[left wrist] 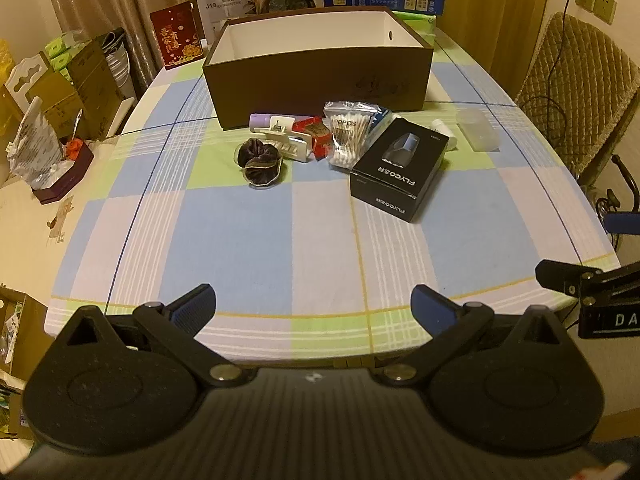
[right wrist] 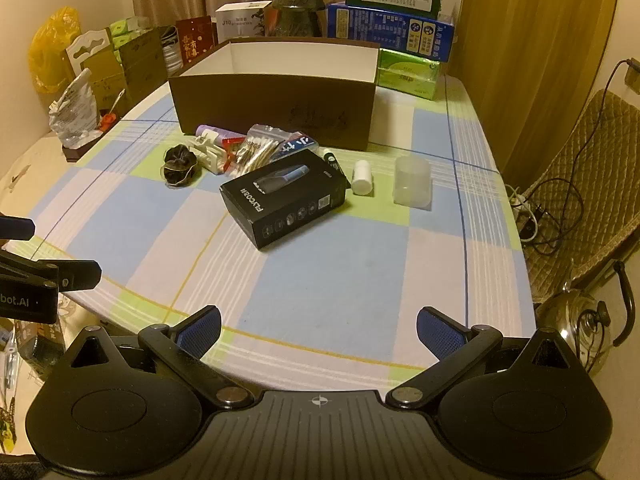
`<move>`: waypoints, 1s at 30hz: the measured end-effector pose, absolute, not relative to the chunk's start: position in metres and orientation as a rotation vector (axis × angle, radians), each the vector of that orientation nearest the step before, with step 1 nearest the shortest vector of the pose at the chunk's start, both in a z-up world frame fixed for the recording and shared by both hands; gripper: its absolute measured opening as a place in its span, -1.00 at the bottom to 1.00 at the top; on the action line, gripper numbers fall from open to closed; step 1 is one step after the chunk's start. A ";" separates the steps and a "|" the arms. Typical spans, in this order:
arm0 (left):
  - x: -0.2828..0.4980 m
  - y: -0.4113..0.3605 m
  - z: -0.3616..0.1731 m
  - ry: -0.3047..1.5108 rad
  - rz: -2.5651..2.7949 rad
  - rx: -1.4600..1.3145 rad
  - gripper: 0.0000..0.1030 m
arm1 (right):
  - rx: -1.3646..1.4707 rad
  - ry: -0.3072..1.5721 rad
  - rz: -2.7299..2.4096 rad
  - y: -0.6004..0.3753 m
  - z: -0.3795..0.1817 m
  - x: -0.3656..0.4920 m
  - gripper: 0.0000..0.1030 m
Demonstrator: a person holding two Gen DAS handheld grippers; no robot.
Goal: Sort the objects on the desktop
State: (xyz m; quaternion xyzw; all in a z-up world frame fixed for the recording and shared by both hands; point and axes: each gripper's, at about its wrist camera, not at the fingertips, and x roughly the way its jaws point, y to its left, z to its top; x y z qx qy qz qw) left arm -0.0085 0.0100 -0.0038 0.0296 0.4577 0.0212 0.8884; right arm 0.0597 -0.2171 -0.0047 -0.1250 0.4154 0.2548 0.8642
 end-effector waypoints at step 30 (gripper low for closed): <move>0.001 0.005 -0.004 0.963 0.118 0.037 0.99 | -0.248 0.883 0.557 -0.222 -0.010 0.074 0.97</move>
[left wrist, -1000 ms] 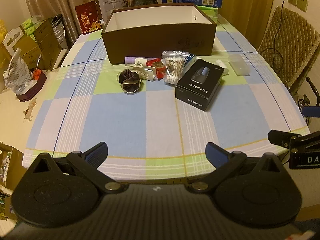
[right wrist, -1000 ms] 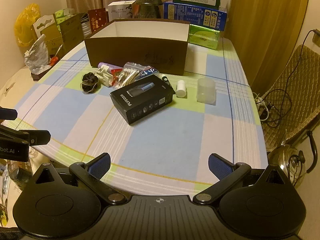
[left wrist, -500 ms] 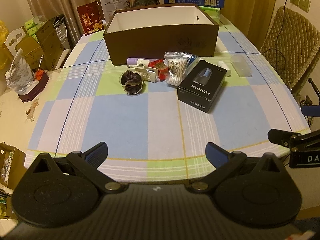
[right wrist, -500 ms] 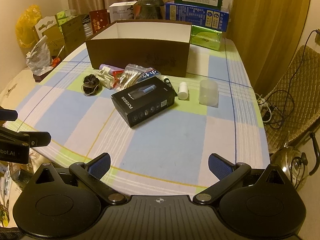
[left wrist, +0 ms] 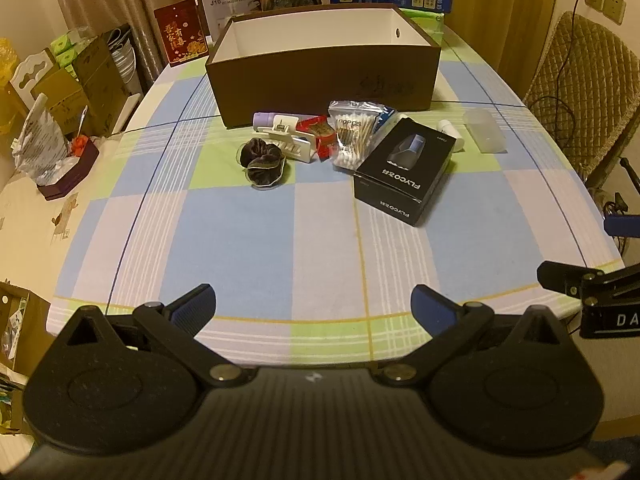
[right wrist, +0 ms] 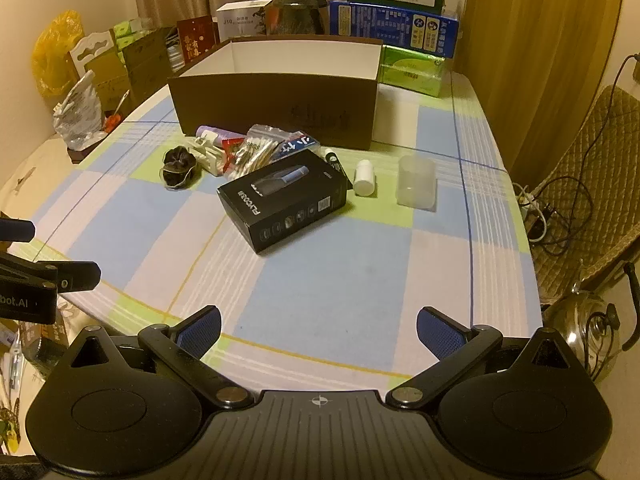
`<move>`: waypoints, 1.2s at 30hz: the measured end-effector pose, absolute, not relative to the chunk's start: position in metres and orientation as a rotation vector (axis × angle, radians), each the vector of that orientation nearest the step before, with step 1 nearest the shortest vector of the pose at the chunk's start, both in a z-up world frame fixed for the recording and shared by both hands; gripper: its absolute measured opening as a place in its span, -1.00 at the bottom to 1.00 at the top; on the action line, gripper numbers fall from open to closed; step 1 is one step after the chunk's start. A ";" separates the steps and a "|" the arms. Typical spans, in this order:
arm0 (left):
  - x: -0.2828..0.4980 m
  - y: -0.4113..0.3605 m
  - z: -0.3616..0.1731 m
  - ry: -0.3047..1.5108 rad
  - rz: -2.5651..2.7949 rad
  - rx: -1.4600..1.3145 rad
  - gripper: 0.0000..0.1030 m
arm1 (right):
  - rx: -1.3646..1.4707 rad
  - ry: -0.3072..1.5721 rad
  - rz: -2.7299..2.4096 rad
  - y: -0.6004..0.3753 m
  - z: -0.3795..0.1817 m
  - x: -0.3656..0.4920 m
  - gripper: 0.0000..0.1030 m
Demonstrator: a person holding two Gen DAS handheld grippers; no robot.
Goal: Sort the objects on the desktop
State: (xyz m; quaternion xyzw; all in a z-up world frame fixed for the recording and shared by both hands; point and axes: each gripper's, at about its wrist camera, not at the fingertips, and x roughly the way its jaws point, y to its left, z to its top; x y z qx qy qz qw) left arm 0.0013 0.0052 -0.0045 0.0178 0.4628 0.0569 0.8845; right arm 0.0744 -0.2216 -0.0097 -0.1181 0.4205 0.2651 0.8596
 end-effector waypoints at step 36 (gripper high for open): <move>0.041 0.049 -0.011 0.971 0.168 -0.004 0.94 | -0.151 0.937 0.544 -0.212 -0.022 0.106 0.97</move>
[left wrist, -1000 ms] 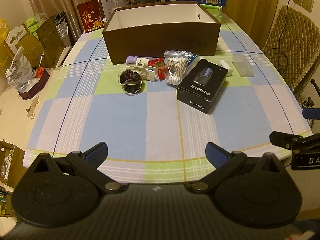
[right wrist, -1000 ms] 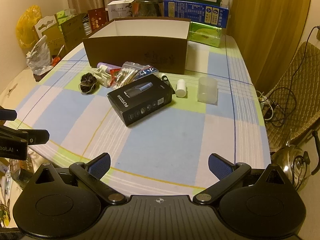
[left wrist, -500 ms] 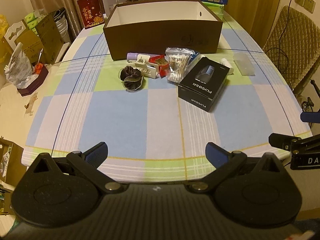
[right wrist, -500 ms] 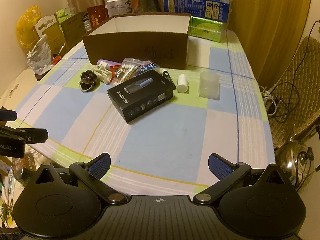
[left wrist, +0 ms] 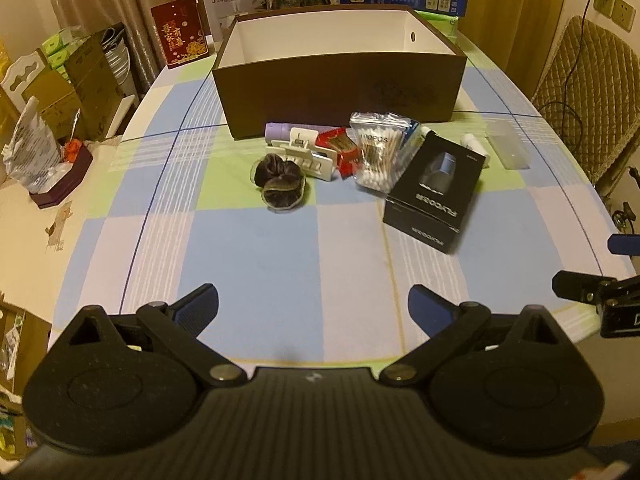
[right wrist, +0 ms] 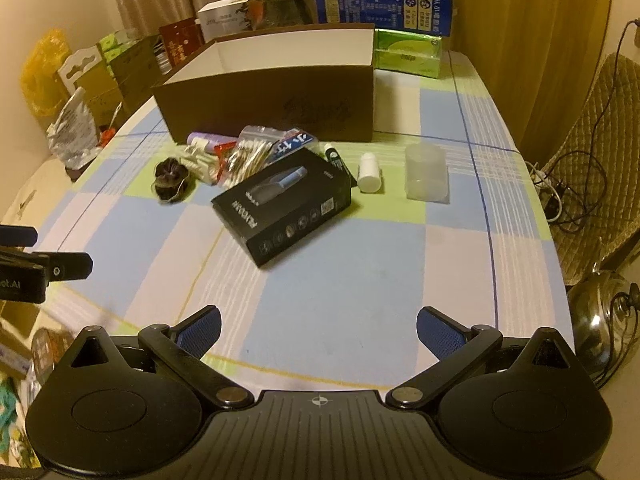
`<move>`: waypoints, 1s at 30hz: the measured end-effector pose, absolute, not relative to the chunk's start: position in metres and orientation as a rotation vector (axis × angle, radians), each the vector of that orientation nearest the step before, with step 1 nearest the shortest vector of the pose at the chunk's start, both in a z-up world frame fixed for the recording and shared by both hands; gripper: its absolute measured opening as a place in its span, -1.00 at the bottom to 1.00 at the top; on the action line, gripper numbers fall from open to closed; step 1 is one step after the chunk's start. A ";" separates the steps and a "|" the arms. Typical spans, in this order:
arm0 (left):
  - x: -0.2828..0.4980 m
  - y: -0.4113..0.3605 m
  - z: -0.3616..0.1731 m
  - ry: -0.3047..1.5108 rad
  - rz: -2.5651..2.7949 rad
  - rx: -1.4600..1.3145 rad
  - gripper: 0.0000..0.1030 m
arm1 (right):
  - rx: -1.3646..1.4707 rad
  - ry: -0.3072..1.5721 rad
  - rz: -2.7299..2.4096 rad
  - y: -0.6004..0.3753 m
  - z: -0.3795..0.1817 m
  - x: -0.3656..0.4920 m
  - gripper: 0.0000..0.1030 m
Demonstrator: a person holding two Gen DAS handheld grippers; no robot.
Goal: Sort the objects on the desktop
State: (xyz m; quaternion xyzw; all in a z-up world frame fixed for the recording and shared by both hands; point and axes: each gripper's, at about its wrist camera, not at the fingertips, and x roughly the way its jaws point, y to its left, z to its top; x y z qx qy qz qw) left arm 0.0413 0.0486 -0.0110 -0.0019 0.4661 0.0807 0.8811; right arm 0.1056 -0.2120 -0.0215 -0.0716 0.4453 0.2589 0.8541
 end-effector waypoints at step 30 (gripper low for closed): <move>0.191 0.150 -0.064 1.073 -0.015 0.086 0.92 | 0.059 1.081 0.268 -0.094 -0.067 0.205 0.97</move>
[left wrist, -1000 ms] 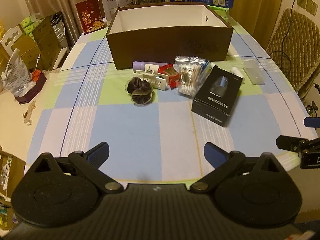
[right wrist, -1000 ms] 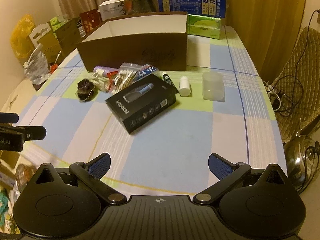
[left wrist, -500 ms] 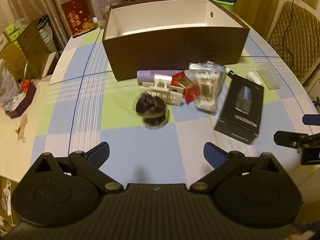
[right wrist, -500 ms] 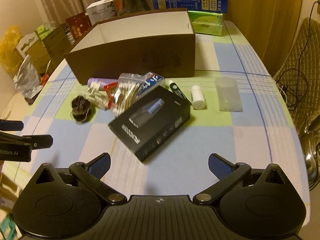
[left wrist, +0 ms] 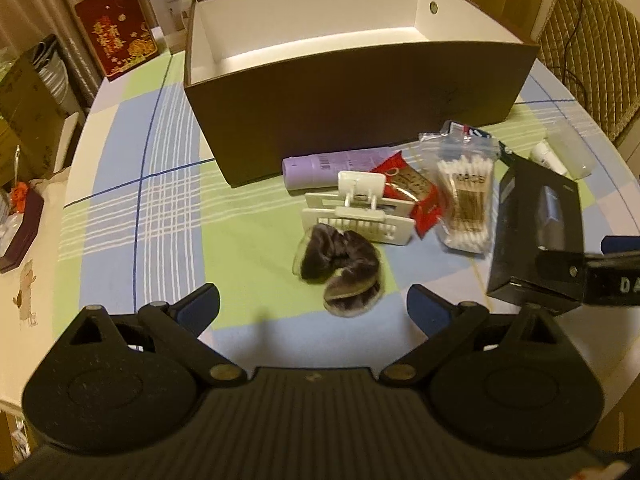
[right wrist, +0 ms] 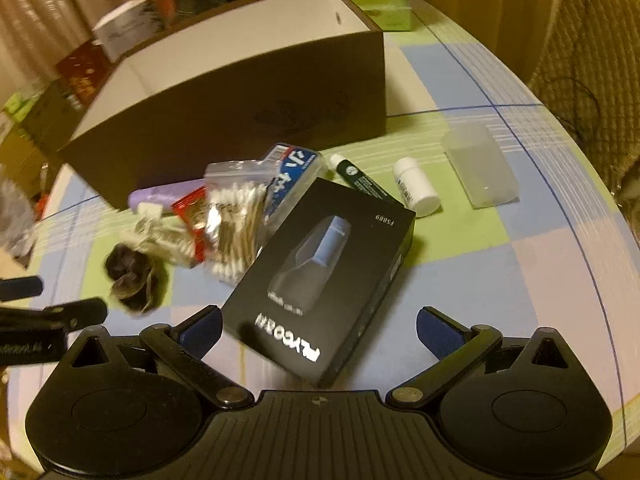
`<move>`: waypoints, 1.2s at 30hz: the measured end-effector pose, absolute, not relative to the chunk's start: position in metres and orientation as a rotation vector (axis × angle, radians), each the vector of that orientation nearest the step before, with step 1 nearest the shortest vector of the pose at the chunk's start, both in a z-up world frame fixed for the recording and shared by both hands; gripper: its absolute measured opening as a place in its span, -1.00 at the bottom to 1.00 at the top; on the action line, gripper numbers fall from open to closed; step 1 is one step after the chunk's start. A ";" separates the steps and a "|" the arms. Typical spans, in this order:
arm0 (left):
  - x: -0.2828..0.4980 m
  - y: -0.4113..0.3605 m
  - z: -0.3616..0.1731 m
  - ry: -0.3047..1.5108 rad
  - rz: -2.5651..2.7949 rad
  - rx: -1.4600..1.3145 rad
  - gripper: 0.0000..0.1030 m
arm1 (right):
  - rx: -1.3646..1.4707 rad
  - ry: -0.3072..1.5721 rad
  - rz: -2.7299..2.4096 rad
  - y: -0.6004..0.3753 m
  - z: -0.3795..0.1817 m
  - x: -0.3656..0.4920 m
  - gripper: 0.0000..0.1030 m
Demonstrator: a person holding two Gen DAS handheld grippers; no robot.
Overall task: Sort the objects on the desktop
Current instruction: 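Grasp the black FLYCO box with the right tool while the left tool grasps the brown scrunchie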
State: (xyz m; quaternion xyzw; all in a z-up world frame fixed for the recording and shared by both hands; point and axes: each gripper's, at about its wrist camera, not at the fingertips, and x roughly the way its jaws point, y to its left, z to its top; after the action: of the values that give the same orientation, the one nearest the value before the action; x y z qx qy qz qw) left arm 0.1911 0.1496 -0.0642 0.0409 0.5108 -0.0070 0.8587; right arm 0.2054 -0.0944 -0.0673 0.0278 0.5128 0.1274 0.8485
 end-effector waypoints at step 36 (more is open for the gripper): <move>0.215 0.130 -0.111 1.048 -0.245 0.206 -0.26 | -0.002 1.171 0.185 -0.173 -0.094 0.210 0.53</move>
State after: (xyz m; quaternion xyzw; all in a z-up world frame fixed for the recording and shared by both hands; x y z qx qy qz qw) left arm 0.2149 0.1296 -0.1113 0.0978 0.4983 -0.1166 0.8535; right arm 0.2104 -0.1726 -0.0943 -0.0011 0.5520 0.0870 0.8293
